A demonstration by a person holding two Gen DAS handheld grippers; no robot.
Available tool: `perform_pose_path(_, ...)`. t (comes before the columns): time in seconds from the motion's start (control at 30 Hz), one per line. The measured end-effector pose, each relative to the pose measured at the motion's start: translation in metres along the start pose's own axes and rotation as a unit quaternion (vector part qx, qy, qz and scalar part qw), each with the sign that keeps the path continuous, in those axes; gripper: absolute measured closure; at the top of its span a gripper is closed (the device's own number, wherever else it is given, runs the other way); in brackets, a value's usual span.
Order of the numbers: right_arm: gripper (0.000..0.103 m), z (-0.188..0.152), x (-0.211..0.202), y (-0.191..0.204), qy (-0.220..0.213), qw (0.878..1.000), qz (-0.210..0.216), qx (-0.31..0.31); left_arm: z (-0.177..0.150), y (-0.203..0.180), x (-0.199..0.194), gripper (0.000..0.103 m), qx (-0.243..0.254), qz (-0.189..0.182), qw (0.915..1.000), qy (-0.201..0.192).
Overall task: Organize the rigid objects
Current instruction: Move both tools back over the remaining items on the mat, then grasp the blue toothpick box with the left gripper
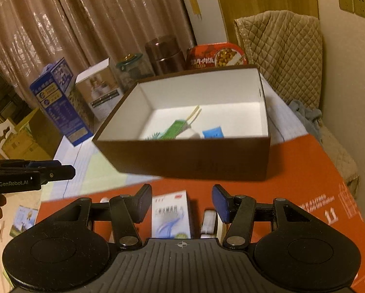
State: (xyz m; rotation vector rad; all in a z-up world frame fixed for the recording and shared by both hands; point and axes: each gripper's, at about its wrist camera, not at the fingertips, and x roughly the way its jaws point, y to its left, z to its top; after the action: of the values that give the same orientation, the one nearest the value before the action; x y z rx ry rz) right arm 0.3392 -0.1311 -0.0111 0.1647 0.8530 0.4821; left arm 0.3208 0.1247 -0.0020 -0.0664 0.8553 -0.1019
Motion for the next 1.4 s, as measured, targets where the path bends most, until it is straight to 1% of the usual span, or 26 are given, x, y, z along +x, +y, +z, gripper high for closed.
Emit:
perform_pose_path(0.23,0.051,-0.031,-0.01,0.008,0.02,1.0,0.004,0.007,-0.033,-0.001,-0.009,0.06,-0.001,-0.005,0.9999,0.011)
perform_pose_path(0.47,0.051,-0.053,-0.013,0.009,0.038,0.999,-0.001,0.014,-0.066,-0.003,-0.007,0.06,-0.004,-0.013,0.9993,0.033)
perform_pose_path(0.6,0.051,-0.065,-0.011,0.01,0.051,0.999,-0.005,0.017,-0.08,-0.009,-0.006,0.06,0.004,-0.014,0.9989,0.044)
perform_pose_path(0.8,0.051,-0.082,-0.006,0.009,0.073,0.997,-0.008,0.021,-0.094,-0.014,-0.002,0.06,0.01,-0.022,0.9982,0.055)
perform_pose_path(0.9,0.051,-0.089,-0.003,0.008,0.082,0.996,-0.012,0.022,-0.099,-0.019,0.0,0.059,0.022,-0.022,0.9978,0.058)
perform_pose_path(1.0,0.051,-0.095,0.0,0.008,0.089,0.996,-0.019,0.02,-0.103,-0.023,0.004,0.054,0.033,-0.024,0.9974,0.06)
perform_pose_path(1.17,0.051,-0.1,0.003,0.005,0.098,0.995,-0.022,0.026,-0.111,-0.036,0.013,0.05,0.067,-0.022,0.9956,0.061)
perform_pose_path(1.27,0.051,-0.103,0.005,0.002,0.102,0.994,-0.025,0.029,-0.114,-0.042,0.02,0.05,0.08,-0.031,0.9942,0.065)
perform_pose_path(1.4,0.051,-0.106,0.006,-0.004,0.107,0.993,-0.03,0.037,-0.116,-0.048,0.033,0.045,0.108,-0.043,0.9908,0.069)
